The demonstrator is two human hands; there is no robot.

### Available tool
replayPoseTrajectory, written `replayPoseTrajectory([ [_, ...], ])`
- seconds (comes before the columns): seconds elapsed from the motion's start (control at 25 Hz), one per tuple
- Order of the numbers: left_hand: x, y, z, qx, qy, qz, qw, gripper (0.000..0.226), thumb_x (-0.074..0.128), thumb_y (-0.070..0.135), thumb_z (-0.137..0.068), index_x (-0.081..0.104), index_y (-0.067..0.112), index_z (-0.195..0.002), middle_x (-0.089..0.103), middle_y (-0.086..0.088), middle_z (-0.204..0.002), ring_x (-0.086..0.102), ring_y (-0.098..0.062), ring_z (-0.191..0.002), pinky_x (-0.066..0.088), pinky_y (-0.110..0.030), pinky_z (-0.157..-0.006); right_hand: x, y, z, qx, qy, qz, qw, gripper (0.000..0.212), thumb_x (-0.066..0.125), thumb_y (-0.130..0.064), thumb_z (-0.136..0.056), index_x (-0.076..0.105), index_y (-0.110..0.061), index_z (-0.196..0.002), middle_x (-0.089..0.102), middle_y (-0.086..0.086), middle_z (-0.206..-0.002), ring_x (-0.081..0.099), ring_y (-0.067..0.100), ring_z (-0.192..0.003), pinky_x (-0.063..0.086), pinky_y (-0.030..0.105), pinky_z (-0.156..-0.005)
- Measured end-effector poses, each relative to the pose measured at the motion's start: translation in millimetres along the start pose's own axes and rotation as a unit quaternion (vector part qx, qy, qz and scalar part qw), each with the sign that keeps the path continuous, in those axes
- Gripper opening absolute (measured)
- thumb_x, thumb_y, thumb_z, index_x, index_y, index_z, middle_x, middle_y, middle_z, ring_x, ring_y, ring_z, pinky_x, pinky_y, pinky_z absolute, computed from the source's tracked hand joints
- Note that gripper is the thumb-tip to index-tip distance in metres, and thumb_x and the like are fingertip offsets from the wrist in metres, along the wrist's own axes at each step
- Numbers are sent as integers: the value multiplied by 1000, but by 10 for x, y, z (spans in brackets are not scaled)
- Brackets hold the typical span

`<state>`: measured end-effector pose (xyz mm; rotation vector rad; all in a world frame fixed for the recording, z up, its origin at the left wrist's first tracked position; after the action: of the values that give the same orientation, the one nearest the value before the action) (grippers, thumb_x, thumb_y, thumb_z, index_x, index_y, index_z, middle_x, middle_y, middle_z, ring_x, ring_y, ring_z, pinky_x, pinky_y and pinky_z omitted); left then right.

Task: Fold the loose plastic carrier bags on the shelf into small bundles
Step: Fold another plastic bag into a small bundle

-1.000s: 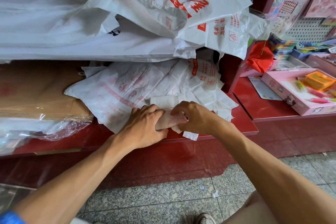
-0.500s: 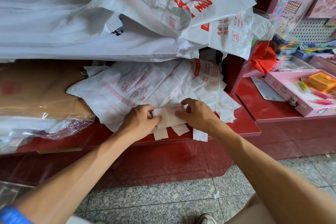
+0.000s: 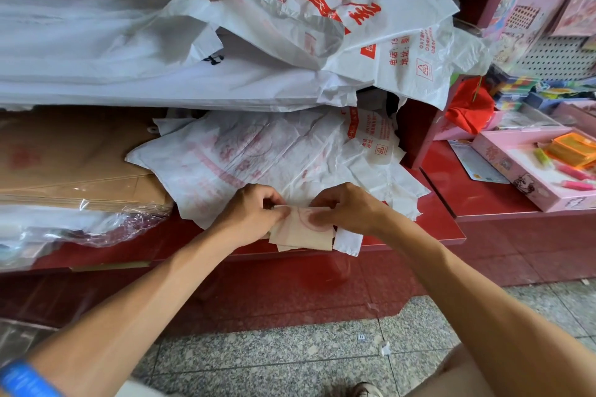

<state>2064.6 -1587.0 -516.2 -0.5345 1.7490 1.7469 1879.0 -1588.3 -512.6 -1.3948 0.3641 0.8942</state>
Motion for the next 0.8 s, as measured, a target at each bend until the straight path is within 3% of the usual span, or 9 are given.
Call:
replayPoseTrajectory([
  [0.12,-79,109,18,14,32,194,980,6,73,18,-86,70,21,-83,71,-3,-83,61,-18,-75,45,-30,-70,-34,-35,18,-12,14,-99,995,11,73,-21,-85,72,-13,-77,61,-3,-69,55,8,-63,44,22,-59],
  [0.24,-120,136,45,-13,26,334,942,20,75,12,-83,67,20,-99,74,-2,-91,68,-16,-78,49,-28,-68,-113,-67,46,-19,76,-246,966,11,73,-19,-87,70,-9,-83,66,3,-73,61,14,-64,52,26,-58],
  [0.4,-106,70,81,-51,8,322,945,15,73,11,-85,71,11,-99,76,-6,-93,71,-16,-83,48,-25,-69,-85,-89,53,-1,84,-336,938,7,73,-11,-86,67,-9,-88,71,5,-78,65,14,-67,56,30,-59],
  [0.52,-255,47,82,-49,38,346,936,12,74,12,-83,72,10,-95,76,-6,-93,71,-18,-84,45,-23,-65,-52,-153,81,-12,57,-270,961,10,76,-14,-84,72,-10,-92,74,5,-80,66,15,-71,52,26,-59],
  [0.68,-656,12,242,-28,48,272,961,14,77,15,-81,73,14,-94,76,0,-84,69,-10,-74,44,-19,-58,59,-565,109,-83,63,-245,964,9,73,-6,-85,71,2,-88,68,3,-68,60,-1,-54,40,9,-50],
  [0.8,-1081,-199,467,-30,64,215,974,10,77,16,-82,75,13,-91,69,-4,-70,58,-8,-58,39,-18,-50,393,-1063,7,-141,48,-232,961,8,72,-1,-83,68,7,-84,67,18,-71,61,9,-61,48,21,-57],
])
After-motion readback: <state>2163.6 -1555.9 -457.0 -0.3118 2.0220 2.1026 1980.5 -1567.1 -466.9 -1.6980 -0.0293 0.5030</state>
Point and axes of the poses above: each hand's wrist, its own z-axis away from the middle knuckle, its own x-axis out of the palm, y = z × x, the point moved 5 cm from there along -z, towards the middle knuckle
